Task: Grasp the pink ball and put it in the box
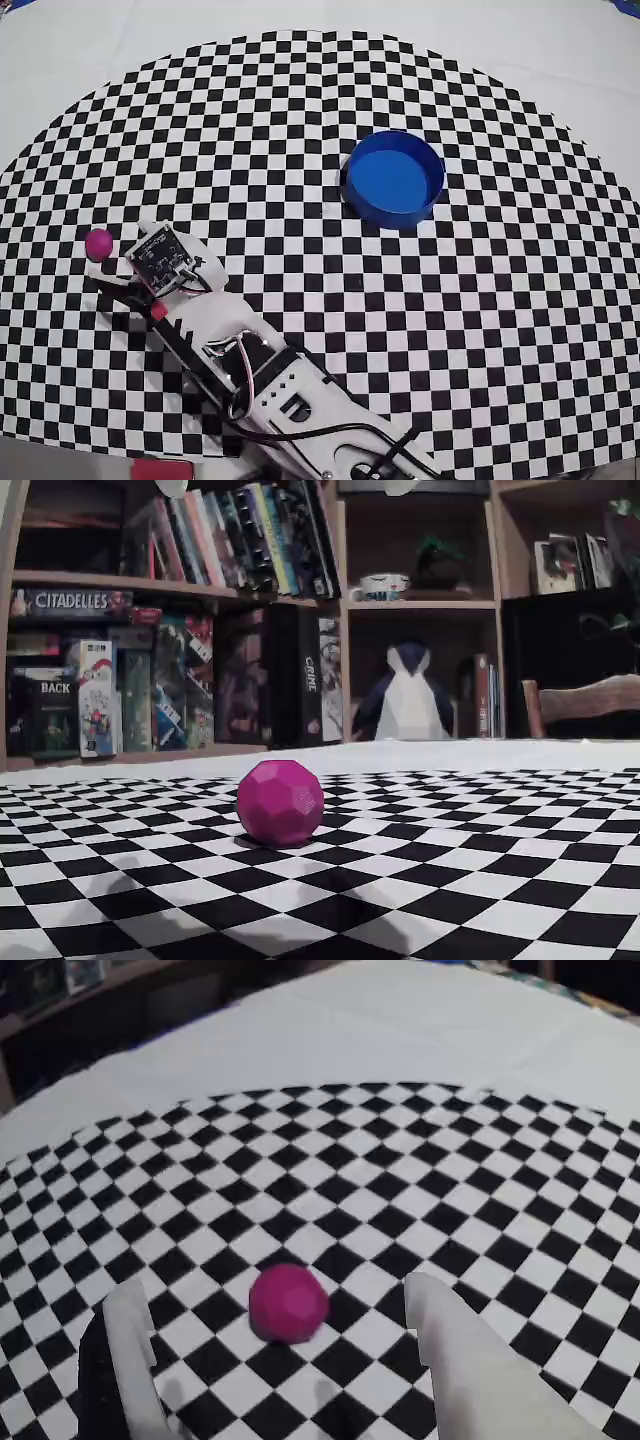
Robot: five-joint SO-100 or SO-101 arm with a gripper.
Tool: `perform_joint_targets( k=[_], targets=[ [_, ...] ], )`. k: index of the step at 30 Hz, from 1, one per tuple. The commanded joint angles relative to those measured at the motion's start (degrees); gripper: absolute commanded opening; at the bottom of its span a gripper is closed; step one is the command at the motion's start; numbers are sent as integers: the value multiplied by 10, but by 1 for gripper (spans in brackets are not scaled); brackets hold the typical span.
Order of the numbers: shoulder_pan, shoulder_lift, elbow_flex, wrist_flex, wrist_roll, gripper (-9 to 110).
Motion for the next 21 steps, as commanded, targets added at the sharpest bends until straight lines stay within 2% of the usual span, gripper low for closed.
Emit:
perform_joint_targets(
  k=[1, 21],
  targets=[
    [-6, -21, -14, -11, -4, 30],
    [-25, -229, -115, -62, -4, 30]
  ],
)
